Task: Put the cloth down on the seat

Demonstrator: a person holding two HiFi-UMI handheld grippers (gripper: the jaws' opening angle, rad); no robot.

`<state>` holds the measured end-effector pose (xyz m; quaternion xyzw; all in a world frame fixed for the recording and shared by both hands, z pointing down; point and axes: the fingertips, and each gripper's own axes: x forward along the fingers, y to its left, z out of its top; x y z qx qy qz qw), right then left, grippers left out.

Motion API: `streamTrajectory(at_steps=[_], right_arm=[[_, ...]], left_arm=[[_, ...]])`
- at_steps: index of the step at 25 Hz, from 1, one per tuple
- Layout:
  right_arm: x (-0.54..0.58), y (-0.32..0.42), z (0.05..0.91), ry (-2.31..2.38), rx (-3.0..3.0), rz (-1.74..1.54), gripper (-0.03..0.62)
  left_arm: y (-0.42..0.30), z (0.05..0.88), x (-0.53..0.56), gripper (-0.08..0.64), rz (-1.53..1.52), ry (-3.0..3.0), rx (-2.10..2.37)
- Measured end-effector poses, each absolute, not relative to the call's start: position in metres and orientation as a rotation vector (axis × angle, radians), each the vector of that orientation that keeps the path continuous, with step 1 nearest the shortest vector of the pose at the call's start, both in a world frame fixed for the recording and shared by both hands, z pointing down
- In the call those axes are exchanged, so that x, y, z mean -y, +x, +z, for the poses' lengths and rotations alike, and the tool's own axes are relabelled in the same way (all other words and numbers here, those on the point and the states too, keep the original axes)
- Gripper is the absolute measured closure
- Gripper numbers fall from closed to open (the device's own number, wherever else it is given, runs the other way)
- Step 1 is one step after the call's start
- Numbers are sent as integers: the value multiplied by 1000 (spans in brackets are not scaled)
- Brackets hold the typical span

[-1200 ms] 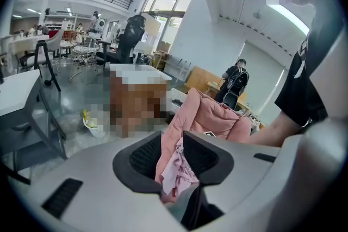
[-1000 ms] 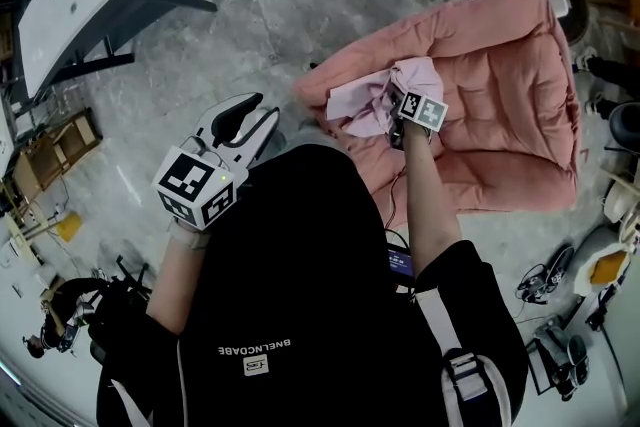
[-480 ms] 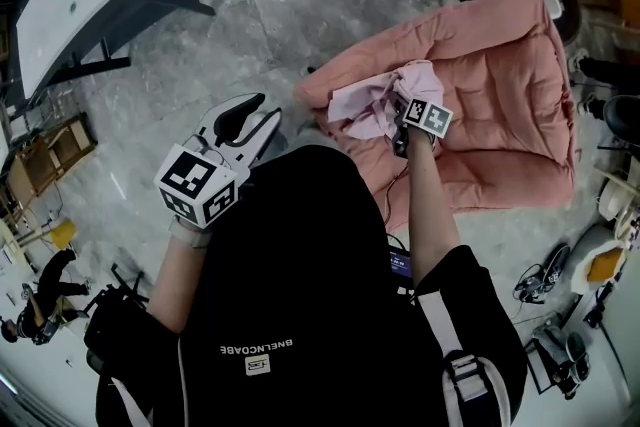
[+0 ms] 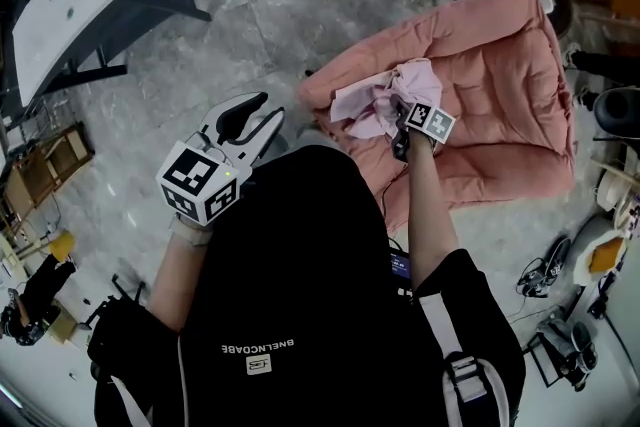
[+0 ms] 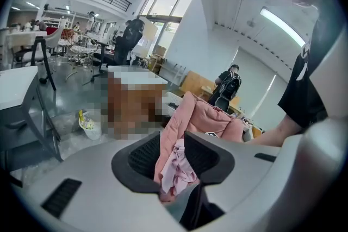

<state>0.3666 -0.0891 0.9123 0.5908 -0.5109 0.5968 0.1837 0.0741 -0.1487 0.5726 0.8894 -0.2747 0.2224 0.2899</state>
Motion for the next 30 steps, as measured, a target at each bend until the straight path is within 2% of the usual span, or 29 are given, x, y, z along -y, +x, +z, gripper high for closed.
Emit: streamTrajectory(at_steps=[16,30], right_arm=[[85,347,839,1841,1474,1611,256],[135,269,713,1867,1816,1451,256]], left_arm=[[36,546,151,430,526,2452,680],[0,507,157,430,435,2537,663]])
